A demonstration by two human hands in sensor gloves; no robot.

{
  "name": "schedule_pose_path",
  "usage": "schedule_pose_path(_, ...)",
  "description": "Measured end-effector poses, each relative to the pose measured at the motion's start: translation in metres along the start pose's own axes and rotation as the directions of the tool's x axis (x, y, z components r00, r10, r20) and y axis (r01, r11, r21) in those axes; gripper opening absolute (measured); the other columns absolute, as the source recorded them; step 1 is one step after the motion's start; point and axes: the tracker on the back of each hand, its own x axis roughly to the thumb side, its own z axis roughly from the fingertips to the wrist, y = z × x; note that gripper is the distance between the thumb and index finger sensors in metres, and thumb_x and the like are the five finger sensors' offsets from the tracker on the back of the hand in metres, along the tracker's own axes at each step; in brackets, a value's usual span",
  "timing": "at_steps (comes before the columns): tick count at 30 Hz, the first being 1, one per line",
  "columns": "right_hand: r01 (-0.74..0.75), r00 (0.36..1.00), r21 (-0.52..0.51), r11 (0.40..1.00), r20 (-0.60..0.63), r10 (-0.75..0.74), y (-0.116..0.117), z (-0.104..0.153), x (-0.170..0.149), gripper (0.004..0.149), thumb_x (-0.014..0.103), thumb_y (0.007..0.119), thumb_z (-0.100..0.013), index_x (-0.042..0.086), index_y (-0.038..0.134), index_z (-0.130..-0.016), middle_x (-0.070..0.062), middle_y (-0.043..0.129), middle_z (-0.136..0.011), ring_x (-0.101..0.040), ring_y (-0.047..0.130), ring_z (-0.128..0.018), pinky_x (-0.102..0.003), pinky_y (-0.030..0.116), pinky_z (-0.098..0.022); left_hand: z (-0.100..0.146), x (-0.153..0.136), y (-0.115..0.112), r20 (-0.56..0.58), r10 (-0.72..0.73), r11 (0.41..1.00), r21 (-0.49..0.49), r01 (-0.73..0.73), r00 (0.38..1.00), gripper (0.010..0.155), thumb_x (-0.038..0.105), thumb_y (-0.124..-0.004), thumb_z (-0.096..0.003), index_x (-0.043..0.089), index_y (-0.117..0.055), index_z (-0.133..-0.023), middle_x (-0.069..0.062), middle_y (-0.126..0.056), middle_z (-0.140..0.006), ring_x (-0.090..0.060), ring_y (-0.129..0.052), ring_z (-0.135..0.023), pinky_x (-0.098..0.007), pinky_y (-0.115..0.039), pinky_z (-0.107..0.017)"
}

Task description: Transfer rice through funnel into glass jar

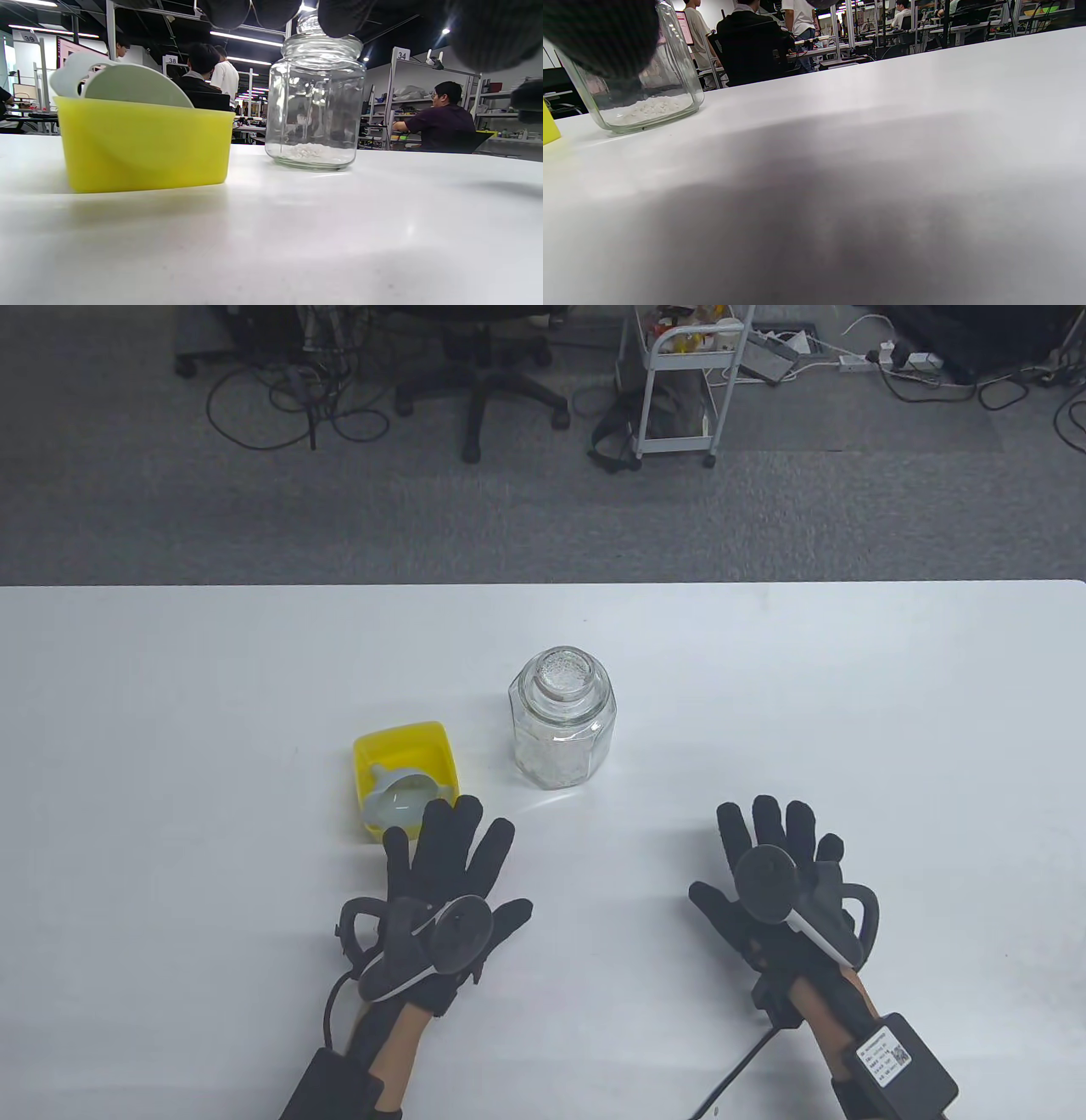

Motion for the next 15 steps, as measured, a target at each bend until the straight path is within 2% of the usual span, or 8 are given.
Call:
schedule_pose_path(6,0.002,1.0,0.015,1.0,0.004,-0.002,0.0016,-0.0013,0.0,0.089,0.073,0.07,-0.036,0.041,0.021,-0.103,-0.009,0.021,-0.118,-0.045,0.017,-0.107,-0.072,0.027,-0.071,-0.0028,0.0017,-0.0047,0.006,0.002,1.0,-0.026,-0.002,1.0,0.089,0.079,-0.075,-0.0458,0.042,-0.037,-0.117,-0.007,-0.029,-0.132,-0.041,-0.031,-0.121,-0.075,-0.036,-0.077)
schedule_pose_path(15,0.032,0.999,0.024,0.999,0.001,-0.032,0.0024,-0.0017,-0.0008,0.089,0.072,0.07,-0.036,0.041,0.021,-0.103,-0.009,0.02,-0.118,-0.045,0.016,-0.107,-0.072,0.026,-0.071,-0.0004,0.0038,-0.0039,0.0,0.002,1.0,-0.012,-0.002,1.0,0.091,0.079,-0.075,-0.045,0.041,-0.035,-0.117,-0.008,-0.025,-0.132,-0.042,-0.028,-0.12,-0.075,-0.035,-0.076)
